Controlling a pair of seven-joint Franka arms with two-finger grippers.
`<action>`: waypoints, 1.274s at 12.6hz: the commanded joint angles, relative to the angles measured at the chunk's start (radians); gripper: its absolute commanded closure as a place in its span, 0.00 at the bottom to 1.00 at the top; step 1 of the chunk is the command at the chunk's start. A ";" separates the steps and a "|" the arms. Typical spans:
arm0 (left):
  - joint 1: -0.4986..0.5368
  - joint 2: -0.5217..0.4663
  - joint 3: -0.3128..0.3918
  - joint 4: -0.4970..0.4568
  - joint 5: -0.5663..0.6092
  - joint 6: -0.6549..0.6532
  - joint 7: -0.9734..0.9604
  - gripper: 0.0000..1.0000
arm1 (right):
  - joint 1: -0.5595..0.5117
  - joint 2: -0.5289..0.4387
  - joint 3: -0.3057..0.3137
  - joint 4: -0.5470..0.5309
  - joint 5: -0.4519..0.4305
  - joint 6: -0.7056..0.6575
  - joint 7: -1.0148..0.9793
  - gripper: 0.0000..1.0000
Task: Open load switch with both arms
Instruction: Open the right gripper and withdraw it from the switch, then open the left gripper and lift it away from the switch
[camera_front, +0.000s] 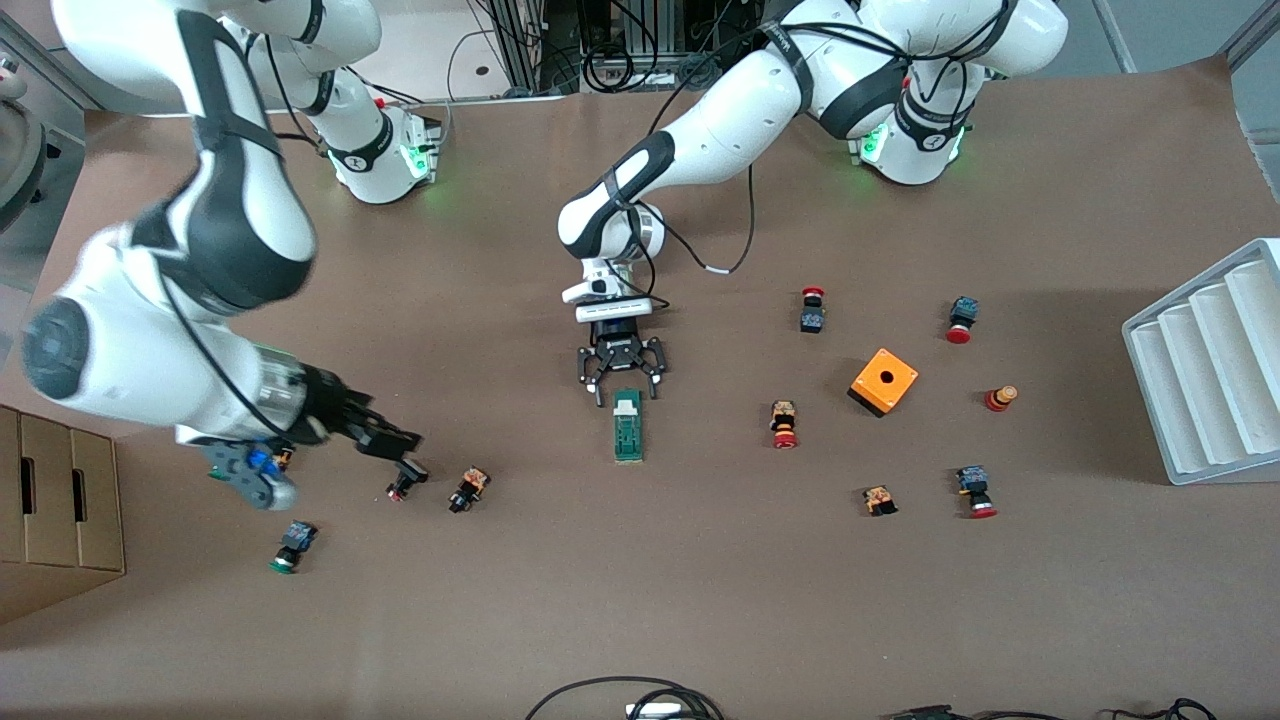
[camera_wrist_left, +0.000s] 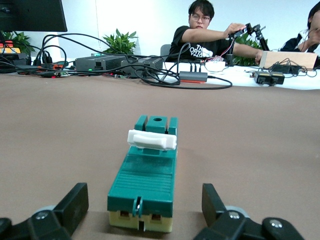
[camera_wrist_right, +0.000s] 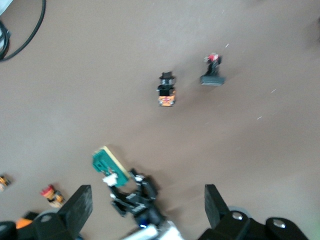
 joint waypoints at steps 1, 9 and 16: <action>0.000 -0.032 -0.001 0.006 -0.051 0.021 0.079 0.00 | -0.084 -0.161 0.013 -0.132 -0.079 -0.026 -0.281 0.00; 0.033 -0.204 -0.056 -0.023 -0.197 0.073 0.243 0.00 | -0.244 -0.459 0.005 -0.429 -0.243 0.093 -0.834 0.00; 0.105 -0.345 -0.136 -0.020 -0.367 0.073 0.525 0.00 | -0.235 -0.413 -0.013 -0.398 -0.269 0.103 -0.855 0.00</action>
